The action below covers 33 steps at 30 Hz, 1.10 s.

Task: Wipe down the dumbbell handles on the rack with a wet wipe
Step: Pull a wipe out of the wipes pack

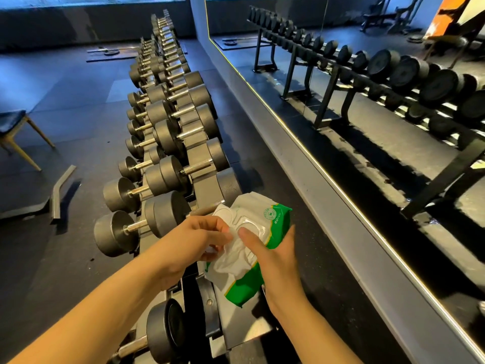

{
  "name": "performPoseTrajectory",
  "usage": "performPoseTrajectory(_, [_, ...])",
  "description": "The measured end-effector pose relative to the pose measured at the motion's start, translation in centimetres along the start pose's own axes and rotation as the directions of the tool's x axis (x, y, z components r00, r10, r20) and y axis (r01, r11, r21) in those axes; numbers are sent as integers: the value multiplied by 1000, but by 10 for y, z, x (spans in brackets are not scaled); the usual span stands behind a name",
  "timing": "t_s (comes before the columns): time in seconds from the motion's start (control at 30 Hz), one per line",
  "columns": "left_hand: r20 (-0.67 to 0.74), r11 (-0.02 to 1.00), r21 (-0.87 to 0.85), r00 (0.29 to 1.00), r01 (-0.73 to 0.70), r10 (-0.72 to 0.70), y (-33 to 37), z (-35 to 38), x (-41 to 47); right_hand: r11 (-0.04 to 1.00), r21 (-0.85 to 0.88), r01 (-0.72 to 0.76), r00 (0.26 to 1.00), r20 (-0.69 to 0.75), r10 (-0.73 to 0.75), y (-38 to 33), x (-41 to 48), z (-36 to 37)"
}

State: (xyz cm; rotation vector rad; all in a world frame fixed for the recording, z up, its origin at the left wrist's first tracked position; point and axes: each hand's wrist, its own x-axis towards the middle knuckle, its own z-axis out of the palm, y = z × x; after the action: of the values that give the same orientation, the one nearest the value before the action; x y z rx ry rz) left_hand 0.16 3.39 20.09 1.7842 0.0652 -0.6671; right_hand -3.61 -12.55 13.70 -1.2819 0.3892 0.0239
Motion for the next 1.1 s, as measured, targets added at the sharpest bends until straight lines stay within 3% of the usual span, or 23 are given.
performPoseTrajectory(0.17, [-8,998,-57,1000,-3,3,-3,1,-1,989,-144,-23,999,27,27,3,4,3])
performPoseTrajectory(0.37, [8,974,-214,997,-70,73,-5,3,0,997,-42,-67,998,-26,65,13,7,2])
performPoseTrajectory(0.63, [118,877,-422,945,-231,306,-14,-6,5,990,68,-121,991,-40,124,15,15,-5])
performPoseTrajectory(0.9, [86,923,-260,945,-284,315,-8,-9,8,960,198,-197,980,72,186,19,18,-3])
performPoseTrajectory(1.1, [28,922,-274,956,-274,293,-1,-9,6,993,-34,-109,993,37,110,24,15,4])
